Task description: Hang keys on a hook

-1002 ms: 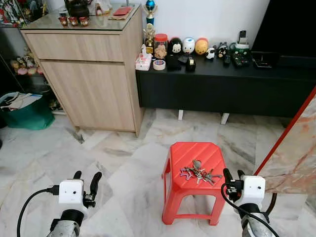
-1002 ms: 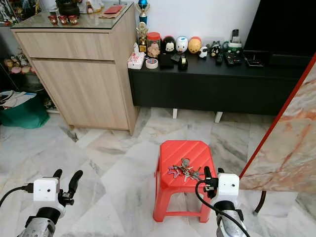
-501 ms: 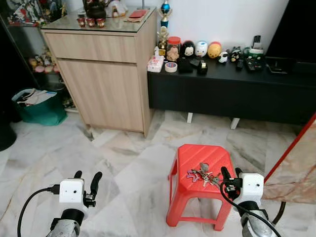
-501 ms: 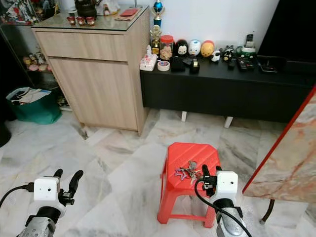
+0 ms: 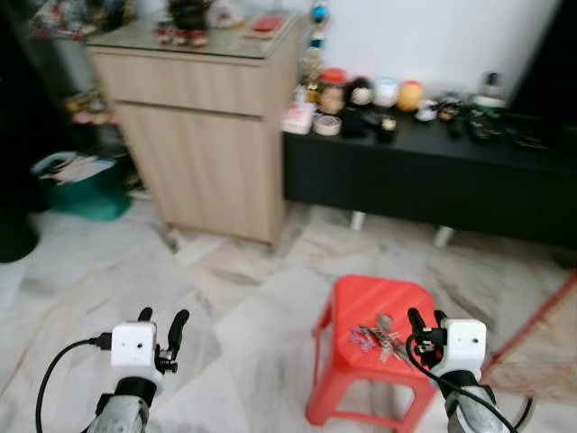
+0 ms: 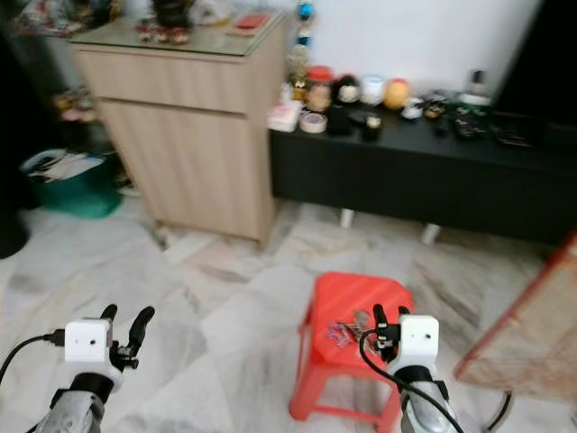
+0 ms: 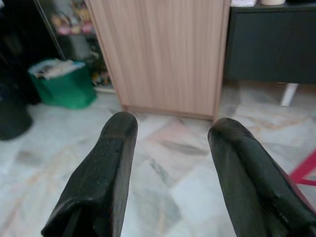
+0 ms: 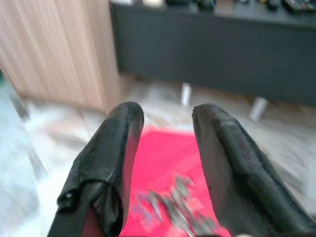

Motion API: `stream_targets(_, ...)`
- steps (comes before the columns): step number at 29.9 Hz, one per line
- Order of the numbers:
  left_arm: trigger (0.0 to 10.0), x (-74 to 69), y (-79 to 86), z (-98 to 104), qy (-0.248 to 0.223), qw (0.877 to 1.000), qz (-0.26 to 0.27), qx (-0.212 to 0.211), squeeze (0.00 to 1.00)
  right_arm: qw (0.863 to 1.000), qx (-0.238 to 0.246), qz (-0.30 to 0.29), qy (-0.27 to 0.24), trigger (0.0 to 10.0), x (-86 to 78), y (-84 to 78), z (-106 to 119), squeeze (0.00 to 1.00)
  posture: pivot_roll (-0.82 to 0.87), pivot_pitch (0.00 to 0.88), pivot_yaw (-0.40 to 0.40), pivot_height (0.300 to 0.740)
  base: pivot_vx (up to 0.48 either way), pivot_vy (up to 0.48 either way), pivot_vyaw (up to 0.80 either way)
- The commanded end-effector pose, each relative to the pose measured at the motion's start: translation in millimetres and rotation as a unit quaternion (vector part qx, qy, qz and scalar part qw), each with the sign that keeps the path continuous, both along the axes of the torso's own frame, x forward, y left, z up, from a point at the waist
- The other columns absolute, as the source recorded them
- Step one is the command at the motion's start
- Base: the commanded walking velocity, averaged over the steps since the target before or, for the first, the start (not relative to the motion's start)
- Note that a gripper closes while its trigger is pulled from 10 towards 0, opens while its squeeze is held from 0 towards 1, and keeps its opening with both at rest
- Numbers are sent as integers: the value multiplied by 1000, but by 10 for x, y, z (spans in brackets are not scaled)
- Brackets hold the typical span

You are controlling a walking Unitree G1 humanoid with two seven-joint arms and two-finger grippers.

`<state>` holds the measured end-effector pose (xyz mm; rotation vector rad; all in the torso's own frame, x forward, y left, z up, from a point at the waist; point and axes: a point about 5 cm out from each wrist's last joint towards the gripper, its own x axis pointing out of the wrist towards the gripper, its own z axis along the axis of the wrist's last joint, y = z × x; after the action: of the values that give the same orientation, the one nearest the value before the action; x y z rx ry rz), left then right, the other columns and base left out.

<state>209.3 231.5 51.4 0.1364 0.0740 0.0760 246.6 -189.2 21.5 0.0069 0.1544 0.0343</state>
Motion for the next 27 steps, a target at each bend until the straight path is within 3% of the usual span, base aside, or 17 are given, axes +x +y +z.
stream_targets(1, 10000, 43, -63, 25, -7, 1000, -7, -13, 0, 1000, -4, -20, 10, 10000, -66, -130, -31, 0, 54, 0, -24, 740, 277, 0, 0)
stream_targets(12, 10000, 39, -63, 30, -8, 1000, -8, -12, 0, 1000, 0, -21, 7, 10000, -50, -119, -18, 0, 55, 0, -22, 740, 277, 0, 0)
stream_targets(27, 10000, -4, -115, 19, -7, 999, -23, -22, 0, 999, -2, -46, -8, 10000, -36, -169, 63, 0, 53, 0, -38, 740, 0, 0, 0)
